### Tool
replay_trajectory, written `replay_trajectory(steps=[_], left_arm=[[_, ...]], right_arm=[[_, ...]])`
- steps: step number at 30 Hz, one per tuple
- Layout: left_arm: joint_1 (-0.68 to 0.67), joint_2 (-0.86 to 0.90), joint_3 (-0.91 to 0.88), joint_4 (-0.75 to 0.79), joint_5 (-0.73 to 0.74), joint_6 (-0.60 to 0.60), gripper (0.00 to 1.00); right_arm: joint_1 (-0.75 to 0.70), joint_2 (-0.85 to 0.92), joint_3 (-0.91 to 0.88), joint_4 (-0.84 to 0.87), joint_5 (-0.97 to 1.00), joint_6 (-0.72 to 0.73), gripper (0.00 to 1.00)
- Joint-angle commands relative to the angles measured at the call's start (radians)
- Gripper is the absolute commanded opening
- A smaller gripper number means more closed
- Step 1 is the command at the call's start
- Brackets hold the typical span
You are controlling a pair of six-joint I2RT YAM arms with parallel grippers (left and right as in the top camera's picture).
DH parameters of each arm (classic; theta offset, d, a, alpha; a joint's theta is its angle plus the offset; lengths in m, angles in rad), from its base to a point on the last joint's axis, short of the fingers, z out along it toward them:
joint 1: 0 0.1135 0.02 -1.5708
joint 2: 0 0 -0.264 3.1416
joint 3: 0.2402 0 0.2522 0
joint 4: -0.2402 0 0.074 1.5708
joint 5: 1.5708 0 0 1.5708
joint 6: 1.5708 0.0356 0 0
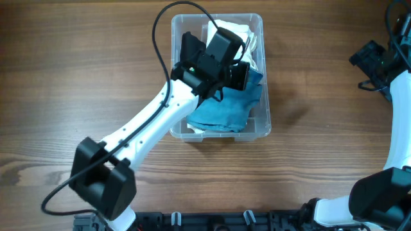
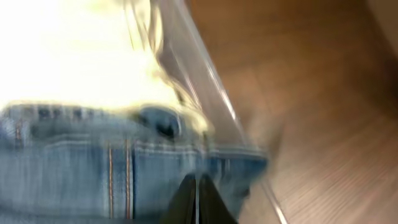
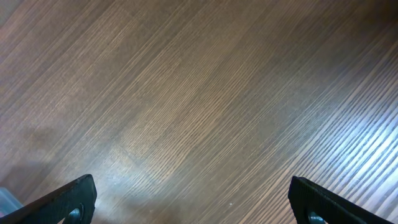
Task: Pack container
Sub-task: 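Push the blue denim down into the bin with the left gripper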
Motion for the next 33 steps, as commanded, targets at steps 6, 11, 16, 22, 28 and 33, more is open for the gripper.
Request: replay_trajectory(steps=[6, 11, 16, 22, 28, 33], left_arm=[[0.001, 0.194, 0.005, 0.039, -0.094, 0.013, 0.04], [0.021, 0.298, 0.005, 0.04, -0.163, 0.013, 0.04], [0.114, 0.309, 0.005, 0.026, -0.298, 0.013, 0.04], [0.247, 0.309, 0.005, -0.074, -0.257, 0.012, 0.04], [0.263, 0.309, 0.005, -0.073, -0.214, 0.014, 0.04], [0.216, 0.308, 0.005, -0.066, -0.109, 0.116, 0.04]], right_arm=[[0.0, 0.005, -0.002, 0.003, 0.006, 0.014, 1.0], [0.0, 0.005, -0.002, 0.003, 0.007, 0.013, 1.0], [0.0, 0.005, -0.002, 0.003, 0.007, 0.013, 1.0], [0.0, 0.005, -0.002, 0.003, 0.007, 0.013, 1.0], [0.0, 0.005, -0.002, 0.003, 0.006, 0.013, 1.0], [0.0, 0.005, -0.002, 0.003, 0.006, 0.014, 1.0]])
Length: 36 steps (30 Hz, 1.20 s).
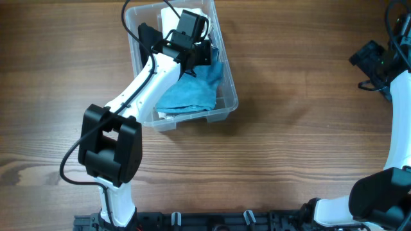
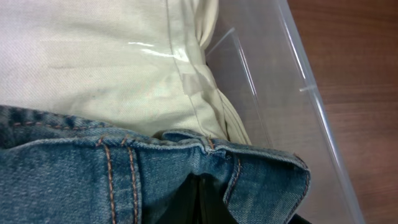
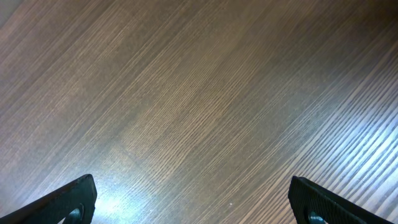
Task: Pack container
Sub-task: 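Push the blue denim down into the bin with the left gripper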
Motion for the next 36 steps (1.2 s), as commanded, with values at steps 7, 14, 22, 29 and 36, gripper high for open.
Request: replay_trajectory(steps=[7, 14, 22, 29, 36], left_arm=[[-0.143, 0.101, -0.071, -0.061, 0.084, 0.133, 0.04], [-0.209, 0.101, -0.071, -0.062, 0.084, 0.132, 0.04], [-0.221, 0.101, -0.071, -0.107, 0.155, 0.133, 0.04], [-0.286, 0.101, -0.071, -0.106, 0.204, 0.132, 0.04], [-0.319, 0.101, -0.071, -0.093, 0.196, 0.126, 0.04]], right_arm=[[0.0, 0.005, -0.002, 0.003, 0.006, 0.013, 1.0], [0.0, 0.005, -0.002, 0.003, 0.006, 0.013, 1.0], [0.0, 0.005, -0.002, 0.003, 0.006, 0.013, 1.0], [0.0, 0.005, -0.002, 0.003, 0.006, 0.014, 1.0], [0.0, 0.005, -0.002, 0.003, 0.006, 0.013, 1.0]])
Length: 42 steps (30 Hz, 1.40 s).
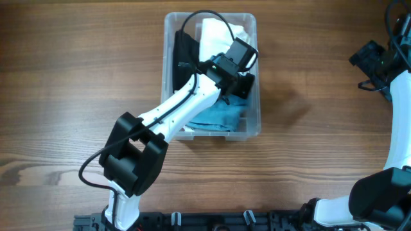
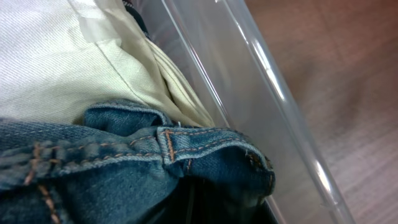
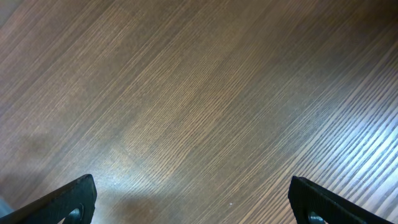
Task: Pack container
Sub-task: 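Push the blue denim down into the bin with the left gripper, then release the denim and withdraw the left gripper toward the front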
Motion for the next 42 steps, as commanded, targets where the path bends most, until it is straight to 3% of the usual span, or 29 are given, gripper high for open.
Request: replay_trajectory(steps=[1, 4, 8, 12, 16, 21, 24, 25, 32, 38, 42], left_arm=[[-0.035, 0.087, -0.063, -0.027, 0.109, 0.004, 0.04], [-0.01, 0.085, -0.063, -0.007, 0.109, 0.0, 0.04], [0.021, 0.064, -0.061, 0.034, 0.018, -0.095, 0.04], [0.046, 0.031, -0.061, 0.069, -0.003, -0.094, 0.08], [0.068, -0.026, -0.061, 0.101, -0.004, -0.094, 0.24], [0.101, -0.207, -0.061, 0.105, -0.015, -0.093, 0.73], [0.127, -0.344, -0.061, 0.091, -0.047, -0.093, 0.79], [0.137, -0.388, -0.061, 0.08, -0.072, -0.093, 0.86], [0.259, -0.685, -0.061, -0.121, -0.168, -0.093, 1.0], [0.327, -1.003, -0.061, -0.38, -0.167, -0.093, 1.0], [0.327, -1.179, -0.061, -0.466, -0.141, -0.094, 1.0]], right_arm=[[0.0, 0.005, -0.002, 0.003, 0.006, 0.013, 1.0], [0.0, 0.005, -0.002, 0.003, 0.006, 0.013, 1.0], [0.0, 0.005, -0.002, 0.003, 0.006, 0.013, 1.0], [0.0, 0.005, -0.002, 0.003, 0.006, 0.013, 1.0], [0.0, 0.005, -0.002, 0.003, 0.006, 0.014, 1.0], [0.0, 0.005, -0.002, 0.003, 0.006, 0.013, 1.0], [0.0, 0.005, -0.002, 0.003, 0.006, 0.013, 1.0], [0.0, 0.005, -0.002, 0.003, 0.006, 0.013, 1.0], [0.0, 0.005, -0.002, 0.003, 0.006, 0.013, 1.0], [0.0, 0.005, -0.002, 0.003, 0.006, 0.013, 1.0], [0.0, 0.005, -0.002, 0.003, 0.006, 0.013, 1.0]])
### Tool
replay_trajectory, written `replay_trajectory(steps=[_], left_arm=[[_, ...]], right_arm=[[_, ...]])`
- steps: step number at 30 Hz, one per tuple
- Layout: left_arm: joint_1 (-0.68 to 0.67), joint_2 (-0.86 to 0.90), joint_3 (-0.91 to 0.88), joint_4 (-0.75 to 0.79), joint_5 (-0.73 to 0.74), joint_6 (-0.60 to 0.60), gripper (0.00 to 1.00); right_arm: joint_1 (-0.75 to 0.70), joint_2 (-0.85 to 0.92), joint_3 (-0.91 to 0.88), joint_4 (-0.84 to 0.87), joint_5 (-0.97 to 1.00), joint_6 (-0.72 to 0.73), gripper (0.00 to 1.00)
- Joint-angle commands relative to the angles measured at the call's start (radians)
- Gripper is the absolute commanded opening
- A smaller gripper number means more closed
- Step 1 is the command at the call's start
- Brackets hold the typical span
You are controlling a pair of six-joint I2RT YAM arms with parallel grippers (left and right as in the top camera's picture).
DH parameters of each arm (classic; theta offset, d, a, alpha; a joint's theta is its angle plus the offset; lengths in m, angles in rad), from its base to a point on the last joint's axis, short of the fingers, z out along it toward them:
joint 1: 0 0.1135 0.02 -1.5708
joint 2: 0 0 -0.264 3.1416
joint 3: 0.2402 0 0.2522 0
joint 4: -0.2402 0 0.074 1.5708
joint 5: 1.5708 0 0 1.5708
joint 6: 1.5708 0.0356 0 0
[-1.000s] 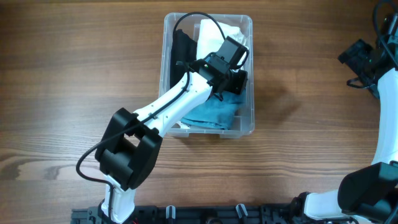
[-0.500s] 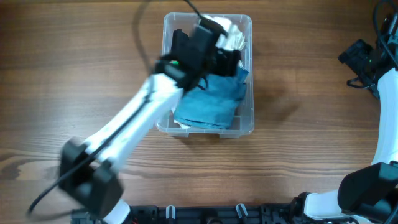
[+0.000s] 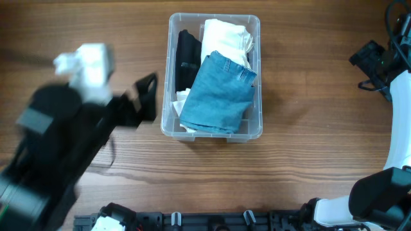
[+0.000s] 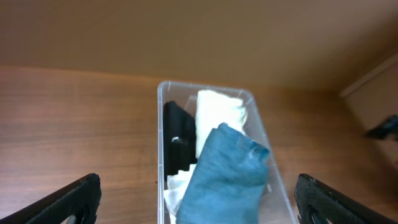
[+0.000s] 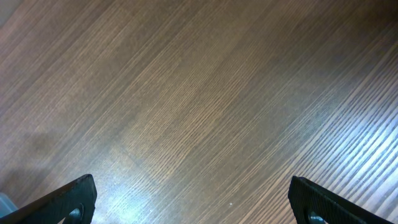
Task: Pack container
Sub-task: 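Release the denim and withdraw the left gripper toward the front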
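A clear plastic container point(image 3: 257, 77) stands on the wood table, also seen from above in the left wrist view as the container point(image 4: 160, 124). Folded blue jeans point(image 3: 218, 93) lie on top inside it, over a cream garment point(image 3: 226, 35), a black garment point(image 3: 186, 54) and some white cloth point(image 3: 182, 106). My left gripper point(image 4: 199, 202) hangs high over the container's near end, open wide and holding nothing. The left arm point(image 3: 77, 128) is a blur at the table's left. My right gripper point(image 5: 193, 202) is open over bare wood at the far right.
The right arm point(image 3: 376, 61) with its cables sits at the table's right edge, well away from the container. Bare wood table point(image 3: 321, 160) surrounds the container on all sides. A rail with clips runs along the front edge.
My left gripper was shut on the jeans by the container's right wall. Now it is open, raised and back to the left. The jeans lie spread in the container.
My left gripper was shut on the jeans inside the container. Then the container stood further left and turned, the gripper still in it. Then it stood straight at the centre again. Now the jeans are released inside and the left arm is withdrawn. The right arm stayed still.
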Motion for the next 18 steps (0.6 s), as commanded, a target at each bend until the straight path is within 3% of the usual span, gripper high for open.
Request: replay_trajectory(steps=[1, 12, 18], left_arm=[[0.007, -0.142, -0.001, -0.072, 0.013, 0.005, 1.0], [0.007, -0.268, -0.001, -0.434, 0.011, 0.005, 1.0], [0.008, -0.268, -0.003, -0.437, 0.073, 0.005, 1.0]], right_arm=[[0.0, 0.005, -0.002, 0.003, 0.006, 0.013, 1.0], [0.0, 0.005, -0.002, 0.003, 0.006, 0.013, 1.0], [0.0, 0.005, -0.002, 0.003, 0.006, 0.013, 1.0]])
